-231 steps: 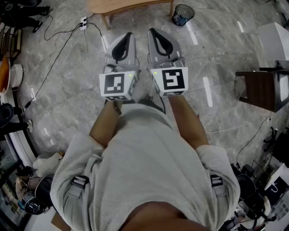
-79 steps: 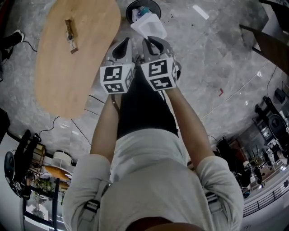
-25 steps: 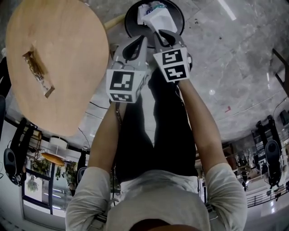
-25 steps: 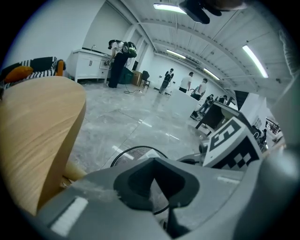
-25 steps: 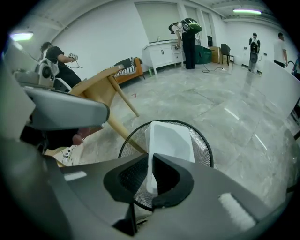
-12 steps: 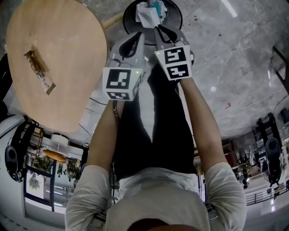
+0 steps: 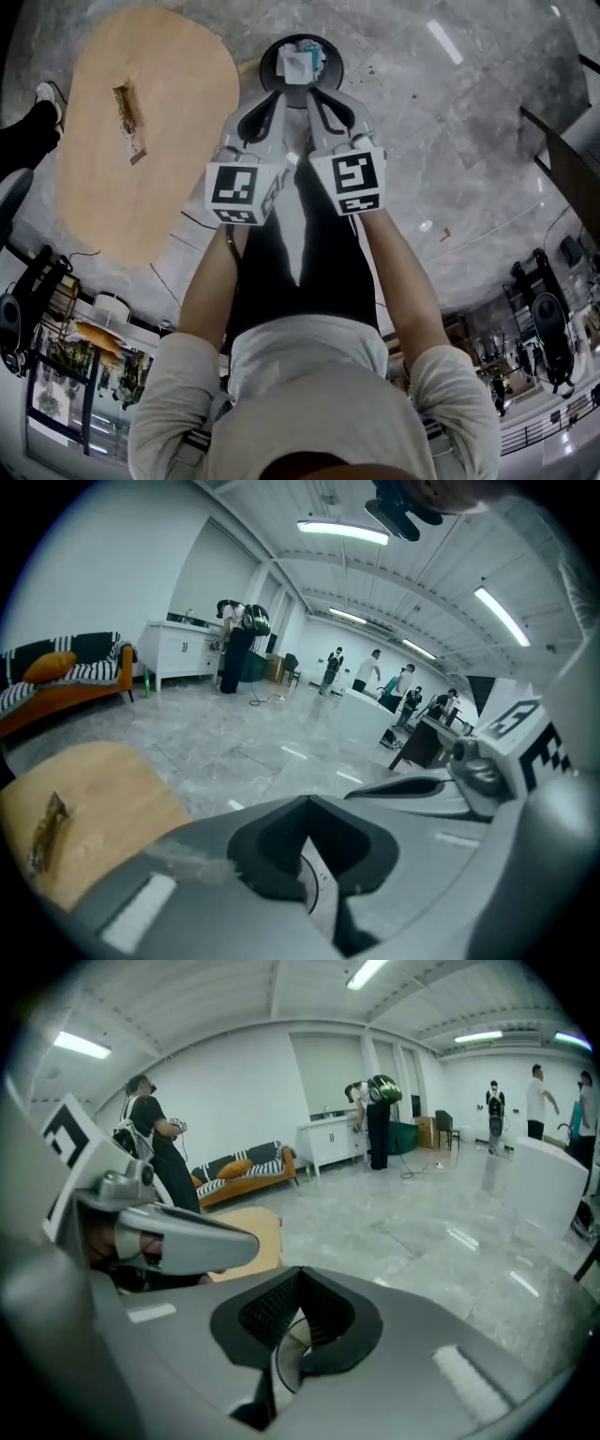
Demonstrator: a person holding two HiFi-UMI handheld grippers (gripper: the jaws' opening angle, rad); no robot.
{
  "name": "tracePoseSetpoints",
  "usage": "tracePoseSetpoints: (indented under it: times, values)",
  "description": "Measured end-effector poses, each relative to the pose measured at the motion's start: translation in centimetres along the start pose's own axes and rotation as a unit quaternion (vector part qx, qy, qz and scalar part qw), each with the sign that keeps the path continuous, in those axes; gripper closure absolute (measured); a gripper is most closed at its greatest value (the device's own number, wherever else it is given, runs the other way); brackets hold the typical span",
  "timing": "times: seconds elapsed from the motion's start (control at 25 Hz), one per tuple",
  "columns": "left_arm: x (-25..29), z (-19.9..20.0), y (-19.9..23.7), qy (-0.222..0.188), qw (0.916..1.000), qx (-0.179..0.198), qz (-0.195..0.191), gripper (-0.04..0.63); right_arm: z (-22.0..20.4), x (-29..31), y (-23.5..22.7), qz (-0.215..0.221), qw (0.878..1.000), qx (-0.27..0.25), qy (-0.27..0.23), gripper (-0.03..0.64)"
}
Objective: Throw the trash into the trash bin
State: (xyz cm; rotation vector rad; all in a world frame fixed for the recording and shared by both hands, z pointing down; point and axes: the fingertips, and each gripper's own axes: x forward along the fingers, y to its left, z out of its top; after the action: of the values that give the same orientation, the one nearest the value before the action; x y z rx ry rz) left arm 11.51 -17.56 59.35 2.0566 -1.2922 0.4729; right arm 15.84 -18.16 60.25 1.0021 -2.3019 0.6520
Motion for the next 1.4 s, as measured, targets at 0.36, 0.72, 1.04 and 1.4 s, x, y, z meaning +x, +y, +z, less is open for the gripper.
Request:
tracePoseSetpoints:
  times: [0.36, 0.72, 1.04, 1.4]
  values:
    - [-11.4, 14.6, -8.4, -0.095, 0.9934, 0.06, -0.023, 0.577, 15.8, -15.4, 3.6, -0.026, 0.992, -0.057, -0.11, 0.609]
    - [-20.7, 25.0, -13.2, -0.192, 0.9748, 0.111, -0.02, 0.577, 26.0, -25.7, 7.5, -0.061, 0.977, -0.057, -0.197, 0.609]
    - [-27.5, 29.2, -16.4, -0.27, 0.9554, 0.118, -0.017, 0.577, 30.9, -31.3, 10.7, -0.071, 0.954, -0.101, -0.274, 0.609]
    - [-28.2, 31.4, -19.7, -0.29, 0.9431, 0.157, -0.046, 0.577, 32.3, -34.9, 10.7, -0.09, 0.943, -0.103, -0.304, 0.609]
